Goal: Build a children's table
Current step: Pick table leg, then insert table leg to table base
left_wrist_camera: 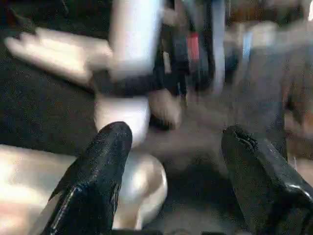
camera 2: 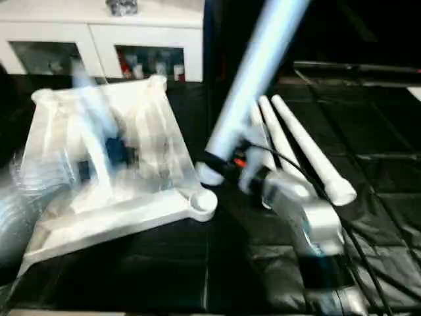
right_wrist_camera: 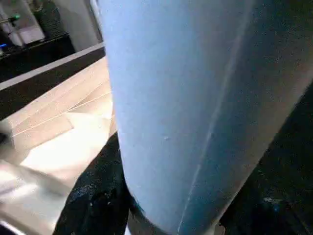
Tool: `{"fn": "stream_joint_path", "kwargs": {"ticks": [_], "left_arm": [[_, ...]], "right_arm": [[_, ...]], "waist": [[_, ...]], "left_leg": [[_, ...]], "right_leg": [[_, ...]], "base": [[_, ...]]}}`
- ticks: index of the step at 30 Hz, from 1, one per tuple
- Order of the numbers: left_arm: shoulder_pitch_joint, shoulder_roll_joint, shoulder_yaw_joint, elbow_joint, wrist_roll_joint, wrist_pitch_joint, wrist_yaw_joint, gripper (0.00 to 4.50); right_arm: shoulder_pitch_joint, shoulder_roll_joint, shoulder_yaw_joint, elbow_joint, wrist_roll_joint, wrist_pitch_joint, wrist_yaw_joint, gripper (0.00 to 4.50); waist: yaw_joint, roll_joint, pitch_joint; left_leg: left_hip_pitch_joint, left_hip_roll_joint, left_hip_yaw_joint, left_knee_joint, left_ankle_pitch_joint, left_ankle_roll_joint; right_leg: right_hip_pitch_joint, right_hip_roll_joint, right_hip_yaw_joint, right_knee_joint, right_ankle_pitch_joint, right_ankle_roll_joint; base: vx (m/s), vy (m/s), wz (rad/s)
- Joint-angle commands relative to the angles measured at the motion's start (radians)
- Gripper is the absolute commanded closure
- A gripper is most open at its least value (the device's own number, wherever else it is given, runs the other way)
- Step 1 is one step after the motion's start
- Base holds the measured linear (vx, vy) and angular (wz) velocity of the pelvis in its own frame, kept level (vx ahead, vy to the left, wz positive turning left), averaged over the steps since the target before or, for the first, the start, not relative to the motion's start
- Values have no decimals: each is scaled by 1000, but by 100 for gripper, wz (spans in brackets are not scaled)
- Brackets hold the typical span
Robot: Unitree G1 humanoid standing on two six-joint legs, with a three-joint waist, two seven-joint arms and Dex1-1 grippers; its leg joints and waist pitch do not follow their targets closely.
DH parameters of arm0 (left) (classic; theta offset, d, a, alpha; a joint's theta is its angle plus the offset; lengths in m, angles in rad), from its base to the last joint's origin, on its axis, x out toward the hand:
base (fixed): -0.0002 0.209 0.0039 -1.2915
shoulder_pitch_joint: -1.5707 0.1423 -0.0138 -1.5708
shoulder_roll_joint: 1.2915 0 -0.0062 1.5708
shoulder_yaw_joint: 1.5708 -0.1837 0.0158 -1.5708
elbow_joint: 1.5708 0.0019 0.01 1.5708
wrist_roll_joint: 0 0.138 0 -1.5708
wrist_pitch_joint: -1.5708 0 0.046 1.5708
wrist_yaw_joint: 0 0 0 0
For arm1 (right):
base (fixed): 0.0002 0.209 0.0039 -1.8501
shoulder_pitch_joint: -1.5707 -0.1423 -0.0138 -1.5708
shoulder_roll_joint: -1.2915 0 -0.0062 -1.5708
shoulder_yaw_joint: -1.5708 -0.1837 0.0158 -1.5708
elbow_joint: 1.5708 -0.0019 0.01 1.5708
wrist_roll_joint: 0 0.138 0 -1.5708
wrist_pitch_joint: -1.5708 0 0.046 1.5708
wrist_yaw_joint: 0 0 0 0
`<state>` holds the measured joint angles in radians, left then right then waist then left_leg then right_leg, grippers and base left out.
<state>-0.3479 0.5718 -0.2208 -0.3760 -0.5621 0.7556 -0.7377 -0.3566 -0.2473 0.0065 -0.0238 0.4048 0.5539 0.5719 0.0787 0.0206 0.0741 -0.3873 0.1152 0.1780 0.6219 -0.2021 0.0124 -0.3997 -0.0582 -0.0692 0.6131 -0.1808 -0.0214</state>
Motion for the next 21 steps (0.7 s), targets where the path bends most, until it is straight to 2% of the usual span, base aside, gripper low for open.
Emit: {"fn": "stream_joint_path", "kwargs": {"ticks": [1,2,3,4,5,6,9,14,20,21], "left_arm": [[14,36,-59,20,71,-16,0,113],[28,69,-125,73,158,-49,4,113],[28,69,-125,73,158,-49,4,130],[40,79,-153,114,213,-78,13,130],[45,83,-158,123,229,-86,14,141],[53,82,-155,137,236,-93,14,151],[66,93,-166,172,260,-115,-5,187],[62,94,-184,254,314,-190,8,232],[65,76,-165,282,321,-208,-27,290],[64,76,-166,287,321,-209,-29,290]], "right_arm": [[7,3,-5,-43,-8,-18,-10,256],[16,0,21,-46,-26,-36,0,256],[16,0,21,-46,-26,-36,0,256],[21,1,40,-42,-44,-56,0,256],[24,3,45,-42,-48,-60,-3,256],[26,6,48,-45,-50,-63,-5,256],[26,11,53,-47,-52,-61,-16,256],[26,21,62,-43,-64,-59,-27,256],[32,28,71,-39,-69,-69,-24,256],[32,28,72,-38,-68,-66,-25,256]], "waist": [[-9,13,-56],[-15,11,-51],[-18,8,-51],[-21,9,-54],[-24,15,-54],[-26,21,-56],[-30,17,-59],[-30,21,-61],[-27,30,-62],[-27,27,-62]], "left_leg": [[30,113,-53,-94,-231,-41],[28,110,-55,-97,-267,-50],[32,110,-55,-96,-291,-54],[30,109,-56,-95,-284,-57],[29,111,-59,-96,-287,-62],[30,111,-60,-96,-293,-67],[28,112,-59,-95,-282,-60],[28,109,-58,-93,-283,-52],[29,113,-59,-95,-277,-59],[29,114,-58,-96,-278,-58]], "right_leg": [[37,-99,70,-75,-257,-176],[40,-101,70,-76,-299,-170],[37,-105,73,-82,-346,-152],[40,-107,73,-80,-347,-154],[39,-106,72,-83,-353,-150],[39,-107,73,-82,-341,-156],[41,-108,73,-78,-288,-189],[40,-108,73,-79,-292,-184],[40,-109,73,-70,-218,-215],[41,-108,73,-69,-212,-218]], "base": [[0,0,0],[0,0,0],[0,0,0],[0,0,0],[0,0,0],[0,0,0],[0,0,0],[0,0,0],[0,0,0],[0,0,0]]}}
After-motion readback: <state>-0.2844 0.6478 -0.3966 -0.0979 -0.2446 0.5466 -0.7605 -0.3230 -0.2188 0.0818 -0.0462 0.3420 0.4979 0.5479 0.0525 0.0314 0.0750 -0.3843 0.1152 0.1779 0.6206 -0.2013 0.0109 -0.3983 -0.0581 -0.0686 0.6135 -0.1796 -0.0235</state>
